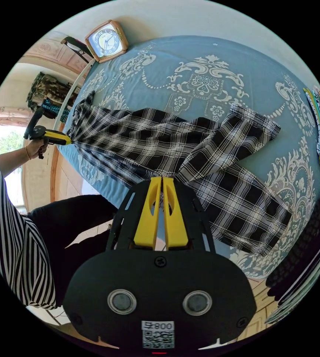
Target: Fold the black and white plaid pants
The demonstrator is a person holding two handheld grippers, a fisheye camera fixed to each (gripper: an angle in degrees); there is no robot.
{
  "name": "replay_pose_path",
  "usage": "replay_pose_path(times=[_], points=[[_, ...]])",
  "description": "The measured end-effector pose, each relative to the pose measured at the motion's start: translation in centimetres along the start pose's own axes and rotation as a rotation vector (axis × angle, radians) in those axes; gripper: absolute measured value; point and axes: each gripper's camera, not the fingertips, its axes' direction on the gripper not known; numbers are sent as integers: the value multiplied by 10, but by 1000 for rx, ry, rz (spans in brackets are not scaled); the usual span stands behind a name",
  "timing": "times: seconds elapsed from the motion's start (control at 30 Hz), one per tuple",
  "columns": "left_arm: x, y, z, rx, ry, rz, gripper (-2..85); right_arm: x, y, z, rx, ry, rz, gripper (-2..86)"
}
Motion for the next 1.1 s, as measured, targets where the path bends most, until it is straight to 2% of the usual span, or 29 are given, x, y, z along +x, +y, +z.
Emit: replay_pose_path(times=[0.57, 0.7, 0.83, 0.97, 1.1], points=[[-19, -67, 70, -220, -2, -2, 18, 6, 85, 36, 4, -95, 135, 10], [-17, -86, 50, -122, 46, -9, 30, 14, 107, 29, 59, -184, 211, 20], [11, -147, 31, 42, 150, 154, 51, 25, 131, 14, 142, -275, 334, 33], [55, -234, 35, 149, 258, 408, 63, 34, 149, -15, 233, -234, 434, 54], [83, -304, 50, 175, 299, 502, 67, 35, 146, -38, 337, -181, 455, 69]])
